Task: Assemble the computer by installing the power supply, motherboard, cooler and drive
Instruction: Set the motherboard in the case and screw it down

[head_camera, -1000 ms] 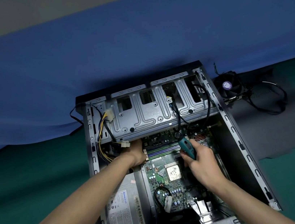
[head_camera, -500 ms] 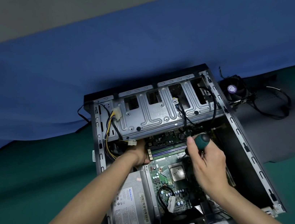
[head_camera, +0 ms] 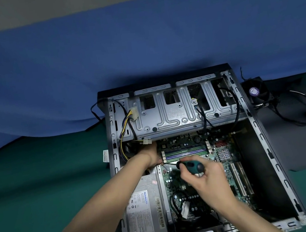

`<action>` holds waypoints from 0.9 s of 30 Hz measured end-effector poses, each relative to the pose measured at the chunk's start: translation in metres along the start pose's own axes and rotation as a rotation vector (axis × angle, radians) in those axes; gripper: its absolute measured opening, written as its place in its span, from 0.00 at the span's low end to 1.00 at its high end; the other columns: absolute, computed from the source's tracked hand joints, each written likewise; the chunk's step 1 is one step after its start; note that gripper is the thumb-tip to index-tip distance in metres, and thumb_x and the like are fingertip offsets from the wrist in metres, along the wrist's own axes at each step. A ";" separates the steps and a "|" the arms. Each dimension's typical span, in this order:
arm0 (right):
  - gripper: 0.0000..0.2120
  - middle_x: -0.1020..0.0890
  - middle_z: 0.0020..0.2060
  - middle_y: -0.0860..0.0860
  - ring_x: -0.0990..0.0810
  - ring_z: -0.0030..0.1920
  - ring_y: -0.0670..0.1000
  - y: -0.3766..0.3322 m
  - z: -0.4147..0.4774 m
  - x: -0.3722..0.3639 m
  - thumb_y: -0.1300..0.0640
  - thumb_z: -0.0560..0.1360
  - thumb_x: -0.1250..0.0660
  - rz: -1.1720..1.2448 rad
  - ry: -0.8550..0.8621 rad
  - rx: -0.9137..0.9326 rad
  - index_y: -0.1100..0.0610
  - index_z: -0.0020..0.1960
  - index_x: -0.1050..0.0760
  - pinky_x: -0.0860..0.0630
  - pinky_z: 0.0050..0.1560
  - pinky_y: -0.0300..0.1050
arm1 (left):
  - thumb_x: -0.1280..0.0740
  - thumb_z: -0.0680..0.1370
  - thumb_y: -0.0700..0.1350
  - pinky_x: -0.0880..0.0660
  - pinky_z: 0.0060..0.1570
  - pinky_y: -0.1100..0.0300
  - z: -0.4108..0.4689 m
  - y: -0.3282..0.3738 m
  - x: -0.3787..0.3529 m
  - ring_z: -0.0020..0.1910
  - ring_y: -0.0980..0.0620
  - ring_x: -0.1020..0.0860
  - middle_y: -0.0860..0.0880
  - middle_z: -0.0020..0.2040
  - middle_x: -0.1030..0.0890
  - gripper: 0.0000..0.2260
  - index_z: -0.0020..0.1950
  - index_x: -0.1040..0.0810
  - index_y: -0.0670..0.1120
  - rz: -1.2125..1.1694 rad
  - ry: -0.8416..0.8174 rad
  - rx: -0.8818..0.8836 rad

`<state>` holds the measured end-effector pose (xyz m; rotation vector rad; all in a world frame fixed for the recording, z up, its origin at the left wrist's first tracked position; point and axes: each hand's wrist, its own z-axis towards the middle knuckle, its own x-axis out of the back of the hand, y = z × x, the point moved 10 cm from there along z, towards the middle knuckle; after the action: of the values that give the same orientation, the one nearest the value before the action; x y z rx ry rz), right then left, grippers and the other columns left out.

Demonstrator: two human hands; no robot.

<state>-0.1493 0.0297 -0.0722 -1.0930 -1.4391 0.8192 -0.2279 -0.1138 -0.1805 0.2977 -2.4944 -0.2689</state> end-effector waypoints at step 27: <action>0.08 0.19 0.41 0.46 0.21 0.39 0.42 -0.014 -0.001 -0.021 0.59 0.74 0.28 -0.244 -0.147 0.114 0.59 0.52 0.18 0.25 0.42 0.33 | 0.34 0.79 0.43 0.30 0.58 0.56 -0.005 0.005 0.000 0.63 0.45 0.27 0.41 0.65 0.27 0.25 0.72 0.40 0.41 0.043 -0.027 0.003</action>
<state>-0.1517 0.0057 -0.0668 -0.7659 -1.5920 0.8084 -0.2253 -0.1094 -0.1750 0.2432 -2.5253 -0.2533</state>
